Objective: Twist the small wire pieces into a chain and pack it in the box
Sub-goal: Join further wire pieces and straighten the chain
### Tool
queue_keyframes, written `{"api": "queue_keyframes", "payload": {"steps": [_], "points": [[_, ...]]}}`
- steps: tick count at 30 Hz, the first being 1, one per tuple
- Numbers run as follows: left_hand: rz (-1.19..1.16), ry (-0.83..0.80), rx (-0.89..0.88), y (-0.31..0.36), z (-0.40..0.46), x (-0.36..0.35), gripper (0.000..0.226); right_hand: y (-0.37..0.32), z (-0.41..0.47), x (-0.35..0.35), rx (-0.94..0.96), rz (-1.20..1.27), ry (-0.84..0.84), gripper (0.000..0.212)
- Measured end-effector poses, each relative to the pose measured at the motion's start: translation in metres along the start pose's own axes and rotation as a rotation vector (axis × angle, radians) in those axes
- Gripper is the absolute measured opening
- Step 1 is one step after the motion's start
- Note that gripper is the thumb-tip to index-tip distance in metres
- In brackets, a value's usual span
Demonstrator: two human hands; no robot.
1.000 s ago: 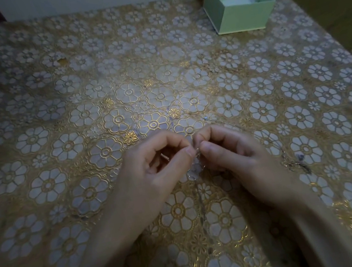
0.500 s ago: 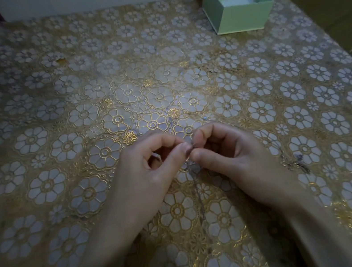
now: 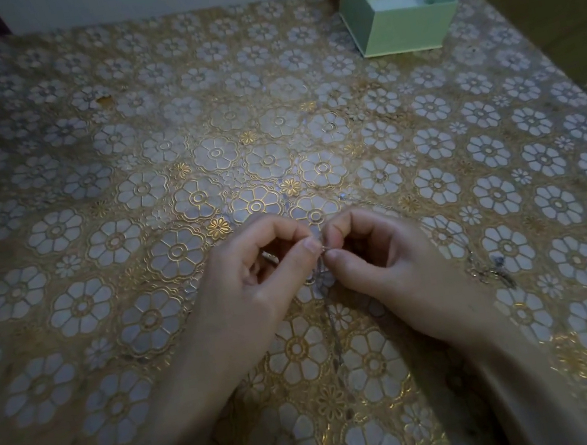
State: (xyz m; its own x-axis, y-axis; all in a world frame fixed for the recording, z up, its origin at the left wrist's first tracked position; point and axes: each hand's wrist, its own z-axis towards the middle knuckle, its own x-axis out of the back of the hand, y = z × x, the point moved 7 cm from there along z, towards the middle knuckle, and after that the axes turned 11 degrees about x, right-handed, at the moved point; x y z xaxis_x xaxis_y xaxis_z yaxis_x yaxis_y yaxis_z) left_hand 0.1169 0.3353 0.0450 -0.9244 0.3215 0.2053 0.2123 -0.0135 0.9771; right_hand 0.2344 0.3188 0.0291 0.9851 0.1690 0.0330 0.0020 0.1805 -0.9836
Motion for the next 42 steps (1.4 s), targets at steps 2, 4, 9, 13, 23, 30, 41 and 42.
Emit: {"api": "queue_keyframes", "payload": {"steps": [2, 4, 9, 13, 23, 30, 41, 42], "points": [[0.064, 0.009, -0.008, -0.002, 0.001, 0.000, 0.025, 0.000, 0.000, 0.002, -0.009, 0.055, 0.023, 0.009], [0.161, 0.007, -0.027, -0.004, 0.001, -0.001, 0.020, 0.001, 0.000, 0.003, -0.021, 0.120, 0.036, 0.008], [0.263, 0.004, -0.060, -0.010, 0.002, -0.001, 0.018, 0.003, 0.000, 0.005, 0.009, 0.124, 0.092, 0.009], [0.292, 0.015, -0.074, -0.011, 0.003, 0.000, 0.012, 0.006, 0.000, 0.006, 0.009, 0.124, 0.133, 0.018], [0.112, 0.053, 0.004, -0.004, 0.002, 0.003, 0.021, 0.002, 0.001, 0.000, 0.033, 0.138, 0.051, 0.015], [0.425, -0.017, -0.109, -0.010, 0.002, -0.009, 0.022, 0.005, 0.002, 0.009, 0.045, 0.228, 0.150, 0.019], [0.199, 0.048, -0.026, -0.010, 0.002, 0.003, 0.019, 0.009, 0.000, 0.008, -0.029, 0.293, 0.074, 0.013], [0.177, 0.052, -0.006, -0.011, 0.003, 0.004, 0.021, 0.009, -0.001, 0.009, -0.036, 0.292, 0.071, 0.012]]}}
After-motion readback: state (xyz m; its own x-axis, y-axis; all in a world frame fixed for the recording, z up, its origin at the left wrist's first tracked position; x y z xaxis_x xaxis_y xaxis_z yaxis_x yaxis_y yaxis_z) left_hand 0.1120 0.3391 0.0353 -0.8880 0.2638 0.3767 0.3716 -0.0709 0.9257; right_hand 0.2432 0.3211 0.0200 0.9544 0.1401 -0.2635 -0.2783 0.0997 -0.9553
